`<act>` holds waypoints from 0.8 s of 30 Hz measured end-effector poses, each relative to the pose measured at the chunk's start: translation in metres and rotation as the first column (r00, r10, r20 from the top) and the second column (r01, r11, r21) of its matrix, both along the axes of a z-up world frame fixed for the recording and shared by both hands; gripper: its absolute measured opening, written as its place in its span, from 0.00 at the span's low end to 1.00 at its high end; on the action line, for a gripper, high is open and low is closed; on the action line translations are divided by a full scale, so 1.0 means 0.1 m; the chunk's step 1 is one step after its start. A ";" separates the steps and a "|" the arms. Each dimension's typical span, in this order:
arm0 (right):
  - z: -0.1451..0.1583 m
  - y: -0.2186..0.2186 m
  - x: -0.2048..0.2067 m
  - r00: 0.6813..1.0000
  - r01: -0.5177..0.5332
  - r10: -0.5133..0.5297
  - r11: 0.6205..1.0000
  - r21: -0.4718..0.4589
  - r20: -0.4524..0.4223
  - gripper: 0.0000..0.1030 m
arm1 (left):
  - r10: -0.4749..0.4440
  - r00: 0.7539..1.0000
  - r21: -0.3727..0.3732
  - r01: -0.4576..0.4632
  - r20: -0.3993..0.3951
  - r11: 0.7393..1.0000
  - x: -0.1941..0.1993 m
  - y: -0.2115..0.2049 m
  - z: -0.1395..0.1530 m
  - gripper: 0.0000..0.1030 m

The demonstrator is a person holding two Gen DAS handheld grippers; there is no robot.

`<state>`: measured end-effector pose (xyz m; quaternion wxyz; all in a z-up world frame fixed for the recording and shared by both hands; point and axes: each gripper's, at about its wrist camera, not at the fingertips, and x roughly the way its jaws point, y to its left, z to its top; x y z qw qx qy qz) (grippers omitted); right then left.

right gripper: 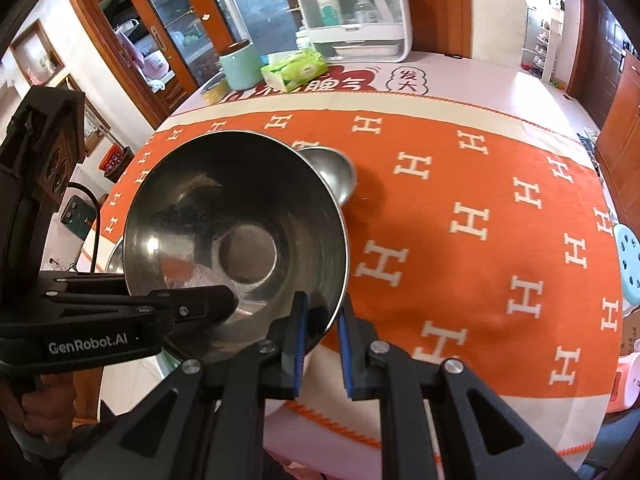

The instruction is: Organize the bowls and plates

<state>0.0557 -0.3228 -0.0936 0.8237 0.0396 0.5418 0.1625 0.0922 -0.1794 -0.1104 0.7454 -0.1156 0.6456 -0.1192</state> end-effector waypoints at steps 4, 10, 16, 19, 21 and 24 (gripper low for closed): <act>0.00 0.22 -0.05 1.000 -0.003 0.003 1.000 0.003 -0.004 0.14 | 0.001 1.000 0.003 -0.001 -0.003 1.000 -0.06 0.21 0.00 0.25; -0.02 0.54 -0.12 1.000 -0.016 0.016 1.000 0.006 -0.009 0.14 | 0.010 1.000 0.007 -0.010 -0.010 1.000 -0.12 0.54 0.00 0.25; -0.06 0.88 -0.16 0.999 -0.028 0.029 1.000 0.012 -0.018 0.14 | 0.017 1.000 0.014 -0.017 -0.016 1.000 -0.18 0.90 -0.02 0.25; -0.08 1.05 -0.16 0.999 -0.036 0.036 0.999 0.016 -0.021 0.14 | 0.022 1.000 0.018 -0.022 -0.020 1.000 -0.21 1.09 -0.03 0.25; -0.10 1.19 -0.17 0.999 -0.039 0.040 0.999 0.021 -0.023 0.14 | 0.025 0.999 0.020 -0.024 -0.025 1.000 -0.22 1.22 -0.04 0.25; -0.13 1.36 -0.18 0.999 -0.042 0.043 0.999 0.029 -0.027 0.14 | 0.023 0.999 0.032 -0.023 -0.027 0.999 -0.24 1.40 -0.06 0.25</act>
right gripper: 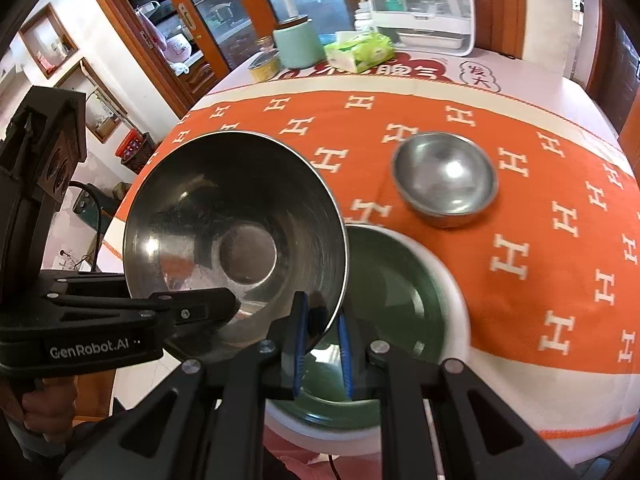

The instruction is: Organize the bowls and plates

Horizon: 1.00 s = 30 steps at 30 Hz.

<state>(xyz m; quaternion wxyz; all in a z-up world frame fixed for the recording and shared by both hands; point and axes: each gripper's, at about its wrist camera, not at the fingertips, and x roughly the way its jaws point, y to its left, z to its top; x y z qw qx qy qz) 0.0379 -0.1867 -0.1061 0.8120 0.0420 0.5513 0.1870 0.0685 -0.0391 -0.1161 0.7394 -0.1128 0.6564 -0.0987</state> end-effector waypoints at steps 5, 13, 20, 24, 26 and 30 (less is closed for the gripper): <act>-0.05 0.28 -0.02 1.000 0.003 -0.003 1.000 0.012 -0.002 0.14 | -0.001 1.000 0.009 0.001 -0.006 1.000 -0.01 0.30 -0.03 0.25; -0.15 0.66 -0.06 1.000 0.008 -0.008 1.000 0.015 -0.029 0.14 | -0.004 0.999 0.010 0.004 -0.046 1.000 -0.01 0.70 -0.19 0.26; -0.22 0.92 -0.05 0.998 -0.015 0.015 1.000 0.005 -0.058 0.14 | 0.024 0.995 0.000 -0.024 -0.099 1.000 0.00 0.99 -0.35 0.27; -0.27 1.06 -0.03 0.997 -0.036 0.035 0.999 -0.011 -0.072 0.14 | 0.040 0.992 0.004 -0.039 -0.119 0.999 0.00 1.11 -0.43 0.27; -0.28 1.11 -0.03 0.996 -0.045 0.044 0.999 -0.015 -0.076 0.14 | 0.047 0.990 0.002 -0.047 -0.132 0.999 -0.02 1.15 -0.45 0.27; -0.30 1.17 0.00 0.996 -0.054 0.051 0.998 -0.028 -0.079 0.14 | 0.064 0.988 0.005 -0.064 -0.140 0.998 -0.02 1.27 -0.50 0.27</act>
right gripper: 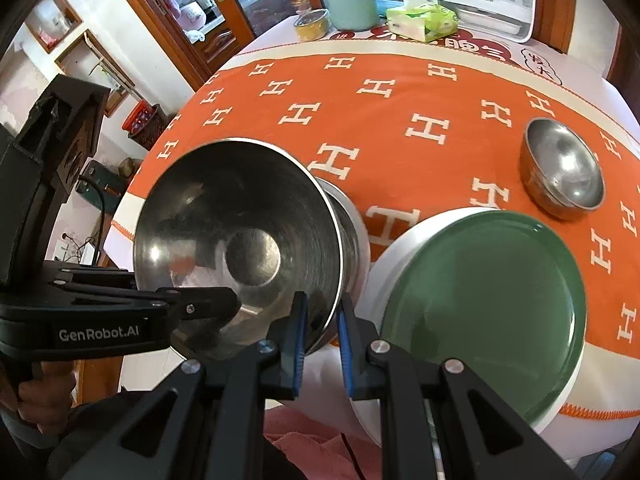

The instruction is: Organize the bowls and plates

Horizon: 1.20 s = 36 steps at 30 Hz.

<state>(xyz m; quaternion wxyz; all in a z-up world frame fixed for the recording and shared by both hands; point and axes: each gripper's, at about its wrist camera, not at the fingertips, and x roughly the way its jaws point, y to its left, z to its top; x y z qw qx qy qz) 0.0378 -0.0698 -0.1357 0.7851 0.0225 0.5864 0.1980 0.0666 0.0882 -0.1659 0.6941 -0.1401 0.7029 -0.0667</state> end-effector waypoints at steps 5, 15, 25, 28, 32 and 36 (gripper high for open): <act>-0.03 0.04 0.03 1.000 -0.002 0.002 1.000 -0.016 -0.011 0.14 | 0.012 1.000 -0.001 -0.012 -0.007 1.000 0.03 0.07 -0.03 0.29; -0.02 0.07 0.06 1.000 -0.010 0.010 0.999 -0.039 -0.005 0.16 | 0.014 1.000 0.025 -0.014 0.012 1.000 0.07 0.12 0.01 0.35; 0.02 0.08 0.05 0.999 -0.028 0.028 0.999 -0.034 0.020 0.23 | 0.019 0.997 0.050 -0.023 0.072 0.998 0.08 0.16 0.13 0.45; 0.04 0.07 0.05 0.999 -0.029 0.030 0.999 -0.028 0.029 0.23 | 0.013 0.992 0.058 -0.021 0.124 0.998 0.08 0.15 0.23 0.45; 0.13 0.03 0.02 0.996 -0.022 0.024 1.000 -0.021 0.081 0.23 | 0.004 0.982 0.041 -0.012 0.187 0.999 0.10 0.10 0.36 0.45; 0.24 -0.03 -0.02 0.990 -0.012 0.014 1.000 -0.012 0.138 0.23 | -0.011 0.965 0.026 0.004 0.261 1.000 0.12 0.01 0.50 0.45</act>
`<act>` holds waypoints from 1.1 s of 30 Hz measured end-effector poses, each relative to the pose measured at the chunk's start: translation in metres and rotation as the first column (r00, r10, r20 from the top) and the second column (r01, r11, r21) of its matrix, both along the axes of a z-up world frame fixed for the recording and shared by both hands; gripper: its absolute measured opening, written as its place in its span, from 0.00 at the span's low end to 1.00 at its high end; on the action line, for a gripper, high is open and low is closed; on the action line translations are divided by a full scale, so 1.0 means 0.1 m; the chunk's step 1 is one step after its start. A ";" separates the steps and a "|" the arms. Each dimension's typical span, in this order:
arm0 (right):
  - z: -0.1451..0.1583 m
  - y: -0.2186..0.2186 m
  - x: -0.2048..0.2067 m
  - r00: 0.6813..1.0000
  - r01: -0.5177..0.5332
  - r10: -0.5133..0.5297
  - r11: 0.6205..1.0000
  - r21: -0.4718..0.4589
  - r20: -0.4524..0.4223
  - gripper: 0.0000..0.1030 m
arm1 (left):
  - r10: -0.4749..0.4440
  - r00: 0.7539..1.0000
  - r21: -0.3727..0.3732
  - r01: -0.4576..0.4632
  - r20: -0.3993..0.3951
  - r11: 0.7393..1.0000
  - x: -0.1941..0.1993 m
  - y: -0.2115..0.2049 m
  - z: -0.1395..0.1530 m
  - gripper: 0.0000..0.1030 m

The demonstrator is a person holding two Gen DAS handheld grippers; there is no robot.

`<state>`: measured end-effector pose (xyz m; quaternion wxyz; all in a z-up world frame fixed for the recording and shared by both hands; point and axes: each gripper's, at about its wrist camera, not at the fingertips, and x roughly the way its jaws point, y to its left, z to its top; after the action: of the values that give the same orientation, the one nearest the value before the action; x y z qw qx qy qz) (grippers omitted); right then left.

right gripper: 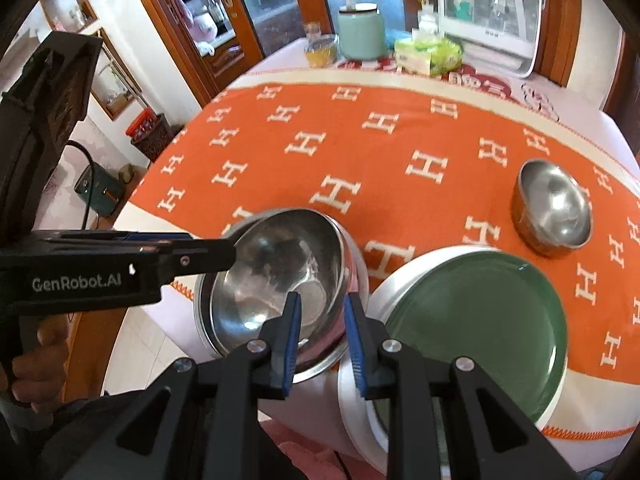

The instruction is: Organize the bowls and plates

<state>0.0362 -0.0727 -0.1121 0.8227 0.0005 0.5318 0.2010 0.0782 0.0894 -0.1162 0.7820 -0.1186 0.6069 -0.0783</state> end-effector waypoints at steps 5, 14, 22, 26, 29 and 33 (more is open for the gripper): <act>0.09 -0.14 -0.02 0.998 0.038 -0.038 0.999 0.007 0.048 0.23 | -0.026 0.993 -0.021 0.029 0.112 0.999 0.04 -0.15 0.19 0.45; 0.22 -0.52 -0.01 0.978 0.160 -0.162 0.987 0.021 0.134 0.23 | -0.050 0.936 -0.033 0.066 0.347 0.997 0.09 -0.40 0.53 0.45; 0.31 -0.85 0.09 0.946 0.238 -0.232 0.971 -0.001 0.226 0.23 | -0.117 0.879 -0.009 0.137 0.462 0.991 0.20 -0.78 0.69 0.46; 0.35 -1.02 0.15 0.930 0.261 -0.245 0.965 -0.025 0.273 0.27 | -0.141 0.867 -0.008 0.165 0.478 0.986 0.31 -0.98 0.71 0.48; 0.36 -1.16 0.22 0.919 0.277 -0.256 0.961 -0.028 0.299 0.39 | -0.165 0.859 -0.005 0.192 0.484 0.981 0.41 -1.18 0.71 0.51; 0.32 -1.34 0.32 0.909 0.300 -0.273 0.953 -0.039 0.314 0.41 | -0.197 0.857 0.005 0.222 0.477 0.975 0.54 -1.42 0.67 0.59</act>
<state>0.0679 -0.2067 -0.0799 0.9147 0.0117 0.4006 0.0525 0.1318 -0.0527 -0.0495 0.8902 -0.0485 0.4041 -0.2045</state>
